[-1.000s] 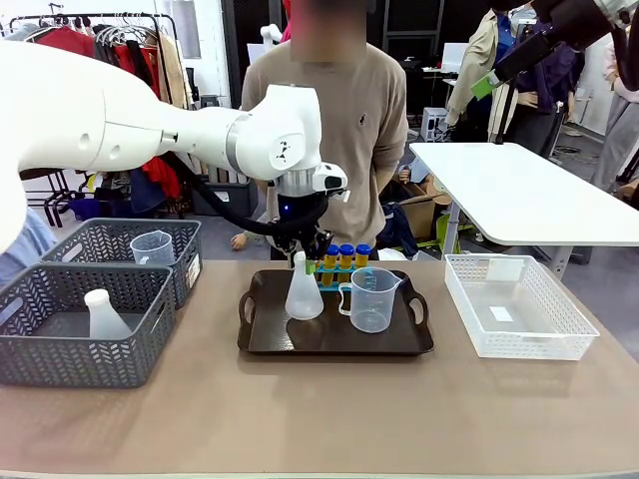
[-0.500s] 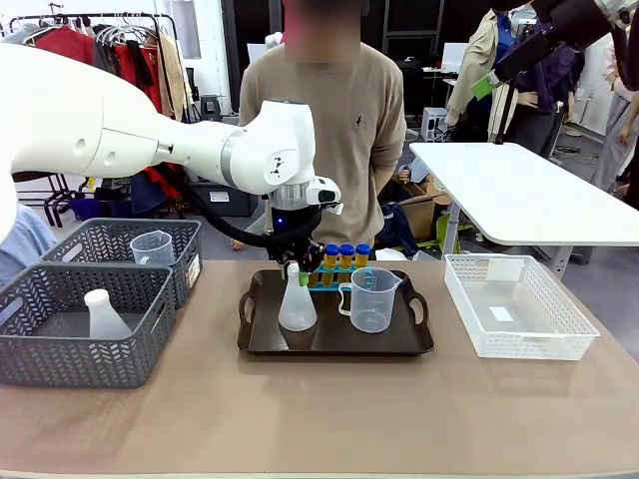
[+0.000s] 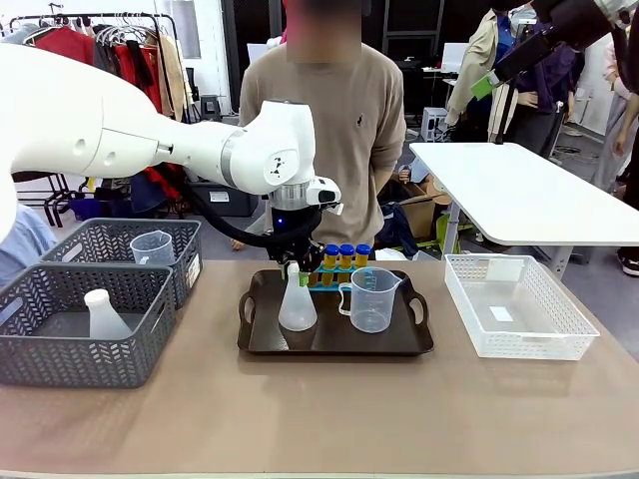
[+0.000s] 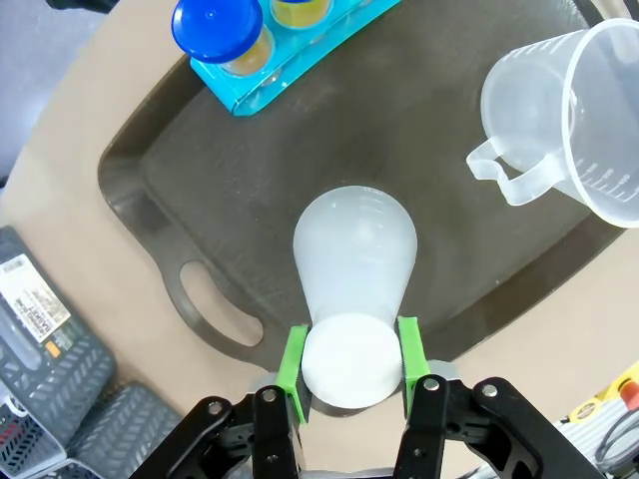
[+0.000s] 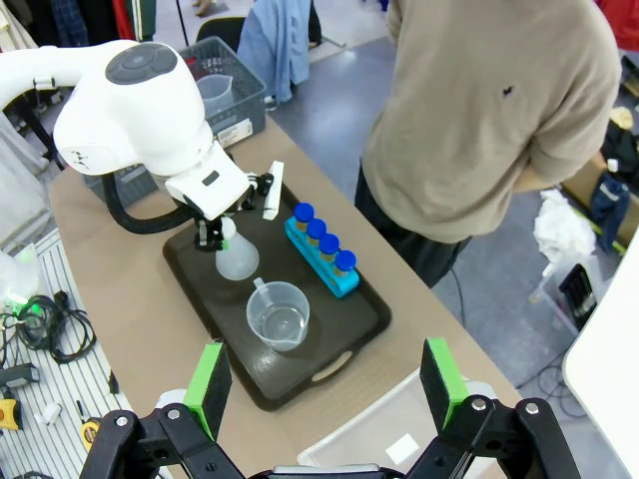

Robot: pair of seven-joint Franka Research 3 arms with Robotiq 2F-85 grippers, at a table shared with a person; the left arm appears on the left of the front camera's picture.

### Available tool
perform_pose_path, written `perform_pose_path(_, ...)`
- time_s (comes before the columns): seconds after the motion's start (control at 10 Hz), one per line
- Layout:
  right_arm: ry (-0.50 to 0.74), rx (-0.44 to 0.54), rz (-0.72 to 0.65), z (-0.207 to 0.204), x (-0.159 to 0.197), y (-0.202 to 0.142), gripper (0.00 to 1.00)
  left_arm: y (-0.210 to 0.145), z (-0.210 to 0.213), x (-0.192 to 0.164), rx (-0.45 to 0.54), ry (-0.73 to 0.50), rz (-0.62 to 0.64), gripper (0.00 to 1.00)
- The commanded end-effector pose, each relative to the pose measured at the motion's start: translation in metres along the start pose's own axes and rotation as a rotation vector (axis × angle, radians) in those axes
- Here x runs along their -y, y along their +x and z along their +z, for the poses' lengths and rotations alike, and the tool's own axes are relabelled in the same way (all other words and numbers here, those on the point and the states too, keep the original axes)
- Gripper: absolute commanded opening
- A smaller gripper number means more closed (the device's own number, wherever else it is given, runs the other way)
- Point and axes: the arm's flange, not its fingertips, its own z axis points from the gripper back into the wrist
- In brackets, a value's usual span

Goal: Prepare the laboratory tools.
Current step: Pick up one Small flask and place it on the Handle tray.

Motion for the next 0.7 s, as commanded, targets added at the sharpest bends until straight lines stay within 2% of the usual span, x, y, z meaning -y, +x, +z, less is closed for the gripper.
perform_pose_path(0.0, 0.003, 0.006, 0.001, 0.0006, -0.0015, -0.0005, 1.0, -0.0138, 0.0039, -0.0045, 0.017, -0.01, -0.007, 0.68)
perform_pose_path(0.1, 0.003, 0.006, 0.001, 0.0006, -0.0015, -0.0005, 1.0, -0.0143, 0.0045, -0.0059, 0.013, -0.015, 0.0, 0.87)
perform_pose_path(0.2, 0.003, 0.006, 0.001, 0.0006, -0.0015, -0.0005, 1.0, -0.0144, 0.0049, -0.0068, 0.016, -0.024, 0.008, 1.0)
perform_pose_path(0.6, 0.003, 0.006, 0.001, 0.0006, -0.0015, -0.0005, 1.0, -0.0162, 0.0094, -0.0133, 0.014, -0.045, 0.023, 1.0)
